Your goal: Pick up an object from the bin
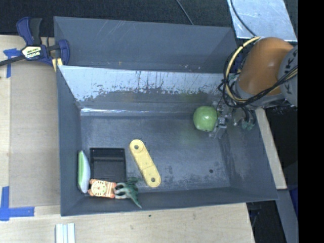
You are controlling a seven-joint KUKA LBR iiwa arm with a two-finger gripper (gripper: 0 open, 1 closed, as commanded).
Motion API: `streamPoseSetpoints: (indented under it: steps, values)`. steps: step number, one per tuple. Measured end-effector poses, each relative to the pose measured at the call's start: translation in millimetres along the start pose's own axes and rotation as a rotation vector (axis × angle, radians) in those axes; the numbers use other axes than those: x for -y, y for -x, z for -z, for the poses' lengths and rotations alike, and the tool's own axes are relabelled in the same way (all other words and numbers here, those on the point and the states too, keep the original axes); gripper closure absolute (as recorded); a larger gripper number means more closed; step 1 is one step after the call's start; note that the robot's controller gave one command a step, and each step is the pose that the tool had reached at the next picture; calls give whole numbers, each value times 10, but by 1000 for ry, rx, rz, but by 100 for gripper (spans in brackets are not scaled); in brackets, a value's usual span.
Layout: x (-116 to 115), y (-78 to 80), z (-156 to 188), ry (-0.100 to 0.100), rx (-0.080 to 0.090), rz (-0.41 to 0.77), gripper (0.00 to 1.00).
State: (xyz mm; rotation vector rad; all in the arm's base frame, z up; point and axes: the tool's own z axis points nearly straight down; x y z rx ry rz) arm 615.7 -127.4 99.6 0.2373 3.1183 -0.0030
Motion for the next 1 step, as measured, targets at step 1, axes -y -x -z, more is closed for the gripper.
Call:
streamPoseSetpoints:
  steps: [1]
  values:
    - [2,6,93,0,3,0,100]
